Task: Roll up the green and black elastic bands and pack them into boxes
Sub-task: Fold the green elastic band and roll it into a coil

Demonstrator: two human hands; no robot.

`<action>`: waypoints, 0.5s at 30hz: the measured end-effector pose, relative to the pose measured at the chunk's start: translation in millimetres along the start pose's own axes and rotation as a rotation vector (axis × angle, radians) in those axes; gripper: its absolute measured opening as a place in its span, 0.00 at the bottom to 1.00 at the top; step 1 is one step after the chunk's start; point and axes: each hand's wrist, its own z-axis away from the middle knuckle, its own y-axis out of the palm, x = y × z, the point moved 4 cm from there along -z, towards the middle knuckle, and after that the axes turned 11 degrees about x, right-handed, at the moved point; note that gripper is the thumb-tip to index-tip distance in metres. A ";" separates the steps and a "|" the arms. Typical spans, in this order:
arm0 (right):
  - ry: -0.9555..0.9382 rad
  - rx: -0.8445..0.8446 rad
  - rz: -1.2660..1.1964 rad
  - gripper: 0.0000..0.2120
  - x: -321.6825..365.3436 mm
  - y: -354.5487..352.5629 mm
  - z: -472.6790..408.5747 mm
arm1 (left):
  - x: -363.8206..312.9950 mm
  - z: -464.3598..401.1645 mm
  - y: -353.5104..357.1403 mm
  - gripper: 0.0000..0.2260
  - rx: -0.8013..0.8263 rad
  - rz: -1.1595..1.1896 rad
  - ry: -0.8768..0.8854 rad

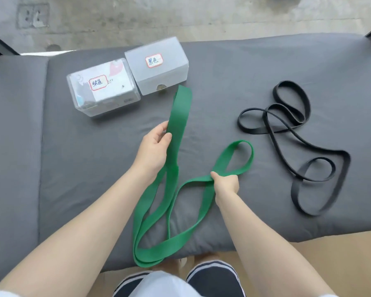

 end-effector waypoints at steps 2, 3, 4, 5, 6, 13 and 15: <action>-0.017 0.073 -0.077 0.13 7.0 13.7 -0.5 | -8.9 -5.6 3.0 0.18 0.000 0.009 0.003; 0.009 0.123 -0.154 0.10 8.5 18.8 0.1 | -12.2 -6.9 4.2 0.18 -0.001 0.018 0.002; 0.033 0.184 -0.223 0.07 15.2 21.9 0.8 | -17.2 -10.2 5.2 0.18 -0.011 0.028 -0.001; 0.038 0.232 -0.268 0.07 24.8 21.8 4.7 | -23.4 -12.4 6.6 0.18 -0.022 0.035 -0.006; 0.004 0.279 -0.270 0.09 37.5 19.2 7.8 | -31.2 -14.5 7.4 0.18 -0.035 0.048 -0.004; -0.527 0.549 -0.134 0.03 203.1 -28.0 55.9 | -122.1 -28.9 24.5 0.16 -0.062 0.169 0.119; -0.655 0.588 -0.068 0.05 259.6 -44.5 74.1 | -155.8 -33.6 33.4 0.15 -0.064 0.185 0.172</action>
